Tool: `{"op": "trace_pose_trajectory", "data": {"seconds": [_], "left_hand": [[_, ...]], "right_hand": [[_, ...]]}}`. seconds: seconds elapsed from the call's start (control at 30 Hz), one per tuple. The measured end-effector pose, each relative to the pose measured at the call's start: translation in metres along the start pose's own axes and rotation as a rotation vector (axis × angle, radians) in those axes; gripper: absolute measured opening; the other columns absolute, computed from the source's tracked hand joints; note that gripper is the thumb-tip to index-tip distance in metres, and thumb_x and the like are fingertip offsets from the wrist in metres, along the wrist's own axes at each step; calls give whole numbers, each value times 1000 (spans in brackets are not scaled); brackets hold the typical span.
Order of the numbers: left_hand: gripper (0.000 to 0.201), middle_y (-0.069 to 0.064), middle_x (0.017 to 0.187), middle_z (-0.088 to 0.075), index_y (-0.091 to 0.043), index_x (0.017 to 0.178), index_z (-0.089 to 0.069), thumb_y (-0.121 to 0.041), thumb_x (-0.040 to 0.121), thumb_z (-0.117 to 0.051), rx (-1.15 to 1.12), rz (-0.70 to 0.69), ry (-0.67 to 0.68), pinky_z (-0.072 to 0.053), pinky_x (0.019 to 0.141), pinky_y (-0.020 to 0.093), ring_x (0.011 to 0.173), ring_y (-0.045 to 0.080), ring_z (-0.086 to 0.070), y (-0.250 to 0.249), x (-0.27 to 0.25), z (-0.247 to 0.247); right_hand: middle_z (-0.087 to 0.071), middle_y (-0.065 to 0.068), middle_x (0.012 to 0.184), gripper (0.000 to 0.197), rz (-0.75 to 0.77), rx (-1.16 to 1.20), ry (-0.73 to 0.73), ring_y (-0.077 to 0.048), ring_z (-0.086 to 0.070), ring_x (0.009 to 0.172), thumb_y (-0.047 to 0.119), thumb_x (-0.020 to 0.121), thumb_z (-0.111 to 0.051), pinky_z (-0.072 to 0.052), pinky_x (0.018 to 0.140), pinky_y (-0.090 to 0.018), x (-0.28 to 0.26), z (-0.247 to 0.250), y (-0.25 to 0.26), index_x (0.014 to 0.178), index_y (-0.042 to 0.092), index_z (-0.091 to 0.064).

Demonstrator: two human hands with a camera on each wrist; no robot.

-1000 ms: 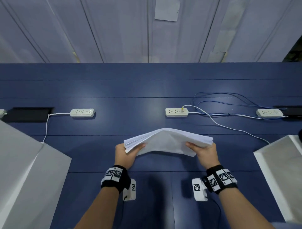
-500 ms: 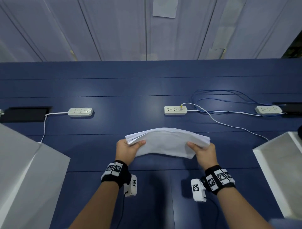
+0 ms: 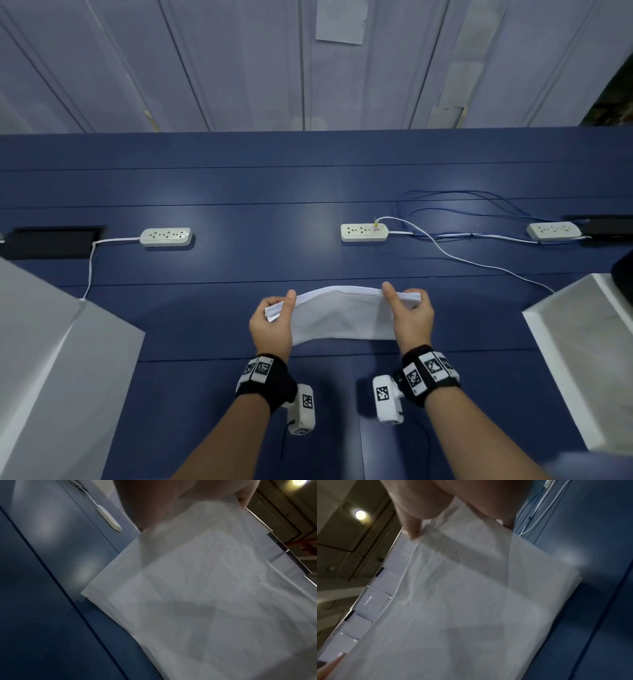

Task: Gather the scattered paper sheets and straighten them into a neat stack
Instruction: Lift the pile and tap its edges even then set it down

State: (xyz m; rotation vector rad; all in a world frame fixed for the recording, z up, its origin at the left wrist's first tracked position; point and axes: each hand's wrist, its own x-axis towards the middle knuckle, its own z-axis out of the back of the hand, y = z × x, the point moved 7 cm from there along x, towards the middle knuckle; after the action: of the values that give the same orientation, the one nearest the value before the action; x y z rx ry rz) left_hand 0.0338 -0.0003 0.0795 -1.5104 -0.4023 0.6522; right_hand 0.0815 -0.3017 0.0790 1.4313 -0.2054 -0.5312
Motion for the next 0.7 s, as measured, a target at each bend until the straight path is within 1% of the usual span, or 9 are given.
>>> {"op": "trace_pose_trajectory", "data": {"seconds": [0.1, 0.2, 0.37, 0.43, 0.5, 0.57, 0.63, 0.67, 0.7], "left_hand": [[22, -2, 69, -63, -3, 79, -65, -20, 88, -76, -25, 7, -24, -46, 53, 10, 53, -3, -56, -1, 4, -3], [17, -3, 72, -65, -7, 80, -66, -19, 90, -74, -5, -18, -25, -47, 58, 10, 56, -5, -57, -3, 7, -2], [14, -7, 78, -68, -17, 79, -68, -16, 93, -69, 16, -16, 21, -48, 74, 28, 69, -1, -61, 4, 13, 4], [11, -7, 82, -73, -17, 82, -70, -24, 91, -69, -12, -3, 71, -51, 77, 33, 77, 10, -65, 8, 14, 5], [25, -2, 92, -78, -16, 97, -70, -35, 80, -73, -25, -23, 200, -55, 80, 28, 86, 14, -71, 9, 14, 2], [53, 3, 100, -78, -14, 113, -67, -28, 64, -78, -8, -38, 346, -58, 79, 22, 92, 11, -74, 13, 13, -1], [58, 2, 99, -78, -14, 113, -70, -12, 58, -90, 82, -40, 404, -58, 80, 20, 91, 9, -74, 17, 14, -2], [50, 1, 95, -79, -16, 105, -76, -9, 59, -94, 130, -28, 393, -58, 80, 21, 87, 8, -74, 18, 16, -2], [36, 2, 89, -80, -20, 92, -80, -9, 61, -95, 164, -10, 367, -58, 77, 26, 81, 9, -74, 18, 17, -2]], "right_hand": [[-59, 2, 81, 36, -1, 9, -65, -16, -52, 73, 44, 74, -82, -47, 76, -34, 3, 0, -2, 81, 21, -55], [-55, 4, 76, 26, 37, -11, -88, -17, -49, 71, 37, 83, -73, -44, 75, -35, 9, 5, -3, 78, 22, -53], [-59, 2, 85, 10, 77, 32, -75, -17, -53, 82, 19, 96, -57, -42, 73, -26, 13, 12, 2, 89, 12, -59], [-61, 1, 88, 13, 86, 42, -58, -18, -54, 87, 18, 98, -52, -42, 76, -25, 15, 13, 2, 88, 12, -60], [-62, 2, 88, 26, 78, 44, -13, -17, -55, 86, 32, 100, -48, -42, 78, -29, 17, 12, -4, 84, 17, -62], [-62, 1, 92, 42, 53, 90, 90, -18, -56, 87, 58, 94, -46, -44, 82, -36, 19, 10, -10, 88, 21, -66], [-63, -1, 103, 51, 39, 106, 242, -20, -58, 93, 74, 79, -55, -47, 87, -40, 22, 7, -17, 100, 29, -65], [-63, -2, 109, 50, 43, 72, 305, -19, -59, 96, 69, 72, -66, -47, 88, -38, 23, 8, -19, 105, 32, -63], [-64, -2, 114, 50, 53, 38, 359, -19, -61, 99, 57, 69, -77, -49, 89, -35, 23, 10, -20, 110, 33, -61]]}}
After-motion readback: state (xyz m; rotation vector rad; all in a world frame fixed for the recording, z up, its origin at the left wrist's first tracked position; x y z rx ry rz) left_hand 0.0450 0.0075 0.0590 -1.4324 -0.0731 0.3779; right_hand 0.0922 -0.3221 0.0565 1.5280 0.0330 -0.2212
